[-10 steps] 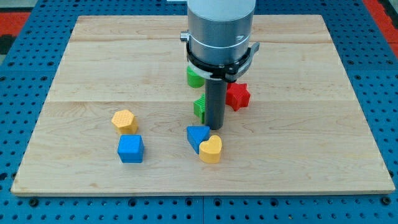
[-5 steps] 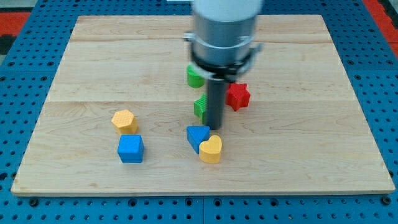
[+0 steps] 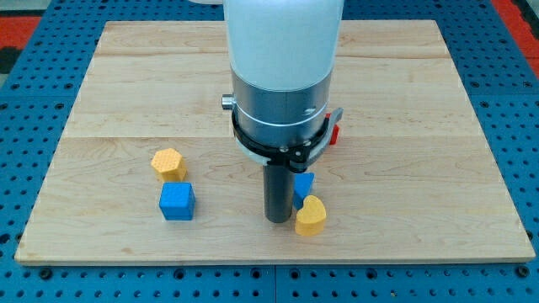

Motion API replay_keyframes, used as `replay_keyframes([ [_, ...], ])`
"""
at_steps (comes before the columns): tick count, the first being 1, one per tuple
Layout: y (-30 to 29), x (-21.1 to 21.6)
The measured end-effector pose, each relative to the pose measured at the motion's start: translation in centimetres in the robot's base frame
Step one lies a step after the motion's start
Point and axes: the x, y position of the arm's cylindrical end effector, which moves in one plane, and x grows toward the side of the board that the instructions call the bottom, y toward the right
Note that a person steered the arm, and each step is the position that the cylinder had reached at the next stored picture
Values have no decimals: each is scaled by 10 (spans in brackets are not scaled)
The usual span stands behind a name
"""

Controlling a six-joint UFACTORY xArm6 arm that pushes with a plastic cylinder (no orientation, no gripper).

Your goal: Push the yellow heart towards the right bottom of the board

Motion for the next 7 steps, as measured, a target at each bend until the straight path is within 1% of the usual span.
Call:
replay_keyframes([
  [1,27,1],
  [2,94,1],
  [3,51,3],
  [4,72,21],
  [5,131,15],
  [6,120,21],
  [7,37,34],
])
